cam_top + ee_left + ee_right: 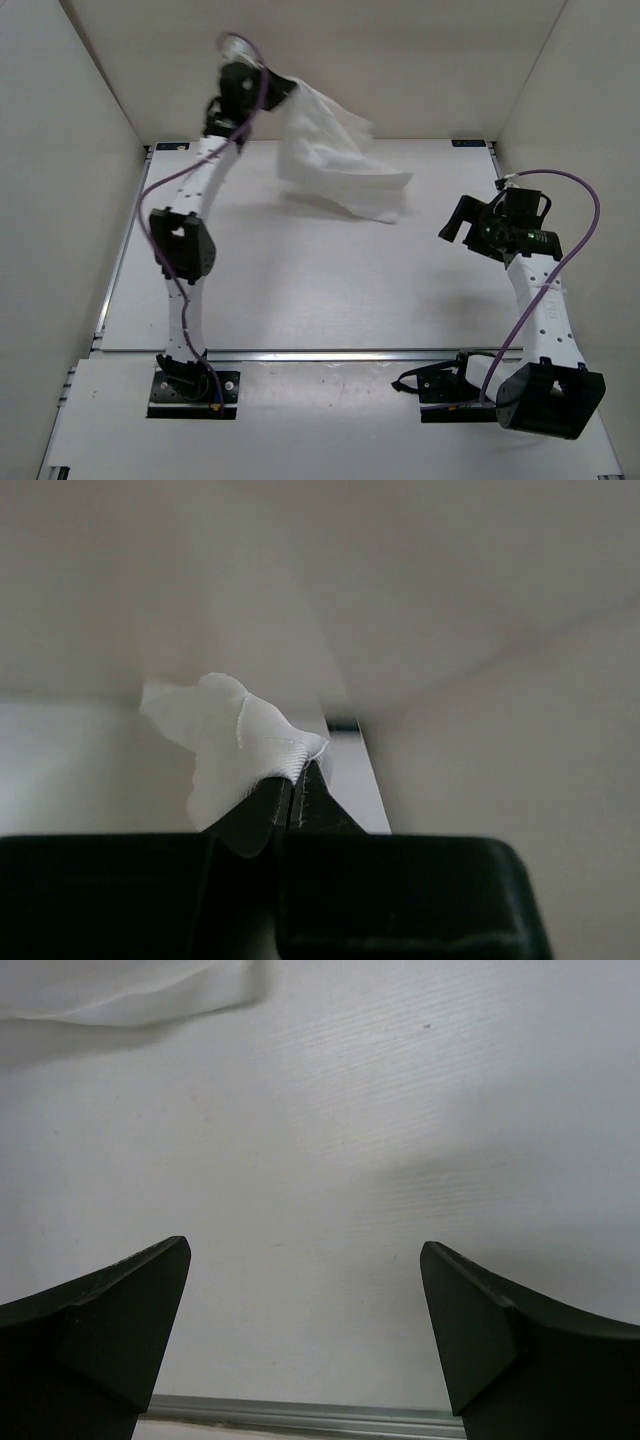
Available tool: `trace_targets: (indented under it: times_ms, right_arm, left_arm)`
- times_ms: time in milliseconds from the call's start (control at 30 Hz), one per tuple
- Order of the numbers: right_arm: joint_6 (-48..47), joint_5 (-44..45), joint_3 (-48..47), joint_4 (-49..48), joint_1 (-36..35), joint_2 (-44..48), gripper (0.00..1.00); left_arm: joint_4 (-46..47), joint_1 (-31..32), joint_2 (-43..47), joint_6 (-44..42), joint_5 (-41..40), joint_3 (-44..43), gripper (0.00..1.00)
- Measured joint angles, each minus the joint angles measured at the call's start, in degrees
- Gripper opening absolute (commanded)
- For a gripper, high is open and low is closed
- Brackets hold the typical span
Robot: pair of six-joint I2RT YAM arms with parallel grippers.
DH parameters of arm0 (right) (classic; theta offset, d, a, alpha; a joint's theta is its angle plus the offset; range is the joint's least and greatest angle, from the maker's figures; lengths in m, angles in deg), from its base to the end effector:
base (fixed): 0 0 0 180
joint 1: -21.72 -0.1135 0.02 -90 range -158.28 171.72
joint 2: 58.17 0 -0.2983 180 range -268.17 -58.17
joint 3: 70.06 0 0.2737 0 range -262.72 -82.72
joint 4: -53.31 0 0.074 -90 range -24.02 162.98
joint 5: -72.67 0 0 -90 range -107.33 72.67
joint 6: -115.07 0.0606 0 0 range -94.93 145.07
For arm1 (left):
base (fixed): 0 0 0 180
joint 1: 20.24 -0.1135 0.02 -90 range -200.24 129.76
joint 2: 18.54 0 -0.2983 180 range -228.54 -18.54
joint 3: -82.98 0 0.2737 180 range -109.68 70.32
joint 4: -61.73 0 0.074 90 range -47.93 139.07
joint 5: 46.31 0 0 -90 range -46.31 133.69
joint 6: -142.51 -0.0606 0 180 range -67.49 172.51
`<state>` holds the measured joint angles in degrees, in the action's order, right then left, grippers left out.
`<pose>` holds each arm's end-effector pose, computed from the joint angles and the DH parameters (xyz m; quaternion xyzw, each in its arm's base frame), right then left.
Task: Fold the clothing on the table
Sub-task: Move the skirt to the center of the board
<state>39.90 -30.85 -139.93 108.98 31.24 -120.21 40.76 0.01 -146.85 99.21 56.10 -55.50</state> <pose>0.2395 -0.0258 0.3157 0.1540 0.9147 0.1263 0.3517 0.5632 -0.2217 0.3709 -0.1082 0.7614 -0.4190 0.4826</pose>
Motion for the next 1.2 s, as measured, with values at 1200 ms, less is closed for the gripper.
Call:
trace_targets:
  times_ms: [1200]
  right_arm:
    - [-1.09, 3.34, -5.31, 0.66, 3.13, 0.37, 0.99]
  left_arm:
    - [5.09, 11.5, 15.47, 4.42, 18.18, 22.32, 0.0]
